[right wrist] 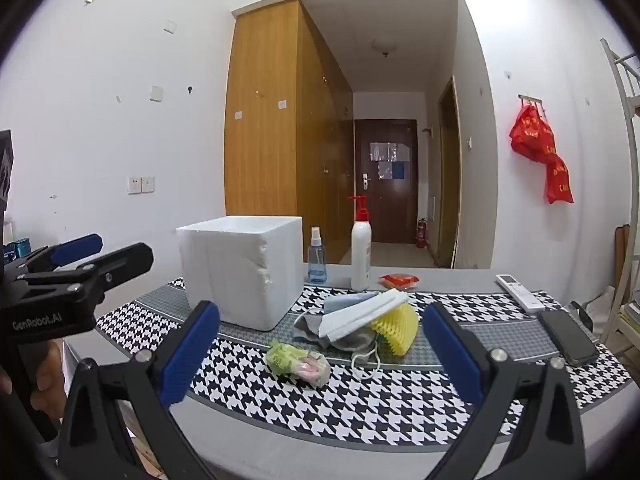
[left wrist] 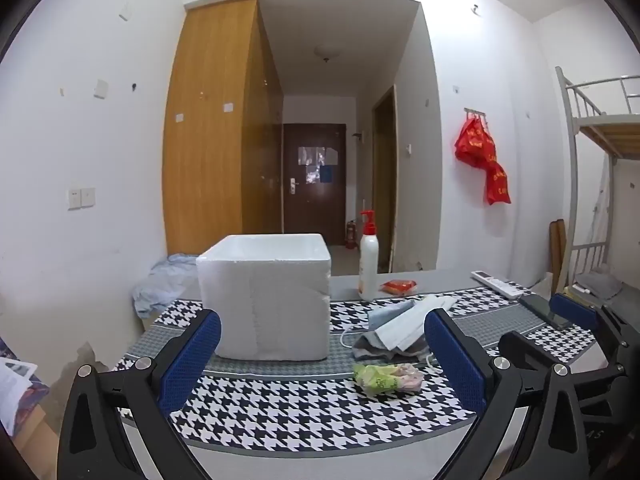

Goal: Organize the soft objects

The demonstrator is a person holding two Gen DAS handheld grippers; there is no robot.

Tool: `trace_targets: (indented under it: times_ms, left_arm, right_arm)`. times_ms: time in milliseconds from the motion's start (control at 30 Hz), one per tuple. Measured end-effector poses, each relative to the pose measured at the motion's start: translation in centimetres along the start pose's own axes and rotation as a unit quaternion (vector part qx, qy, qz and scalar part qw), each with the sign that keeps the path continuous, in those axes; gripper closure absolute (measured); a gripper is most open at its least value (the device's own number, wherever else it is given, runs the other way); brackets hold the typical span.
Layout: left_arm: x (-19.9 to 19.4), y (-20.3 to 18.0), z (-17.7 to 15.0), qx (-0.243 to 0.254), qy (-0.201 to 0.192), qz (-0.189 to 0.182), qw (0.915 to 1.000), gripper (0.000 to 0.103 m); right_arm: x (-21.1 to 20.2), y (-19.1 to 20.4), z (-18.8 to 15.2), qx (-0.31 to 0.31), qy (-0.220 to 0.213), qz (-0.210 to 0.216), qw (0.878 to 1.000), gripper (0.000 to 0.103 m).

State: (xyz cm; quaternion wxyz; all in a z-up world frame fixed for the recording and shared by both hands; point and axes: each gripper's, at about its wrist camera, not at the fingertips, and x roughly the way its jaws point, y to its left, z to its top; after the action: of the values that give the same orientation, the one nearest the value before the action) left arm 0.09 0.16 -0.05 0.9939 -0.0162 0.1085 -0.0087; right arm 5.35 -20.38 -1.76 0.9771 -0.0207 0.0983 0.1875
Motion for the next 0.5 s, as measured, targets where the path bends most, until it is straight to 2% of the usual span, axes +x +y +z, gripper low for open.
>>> trace_targets:
  times_ms: [100, 133, 500]
  left_arm:
    - [0.1, 0.5, 0.0, -0.003, 0.007, -0.008, 0.9999, 0.001]
    - [-0.4, 0.2, 0.3, 0.011, -0.008, -0.008, 0.9999, 0.001]
    - [-0.5, -0.3, 0.0, 0.015, -0.008, -0.005, 0.9999, 0.001]
  right_arm:
    - [0.1, 0.1, 0.1, -0.001, 0.004, 0.003, 1.000, 0.000]
    - [0.2, 0.2, 0.1, -0.003, 0.004, 0.003, 1.000, 0.000]
    - [0.0, -0.2, 0.1, 0.001, -0.008, -0.006, 1.000, 0.000]
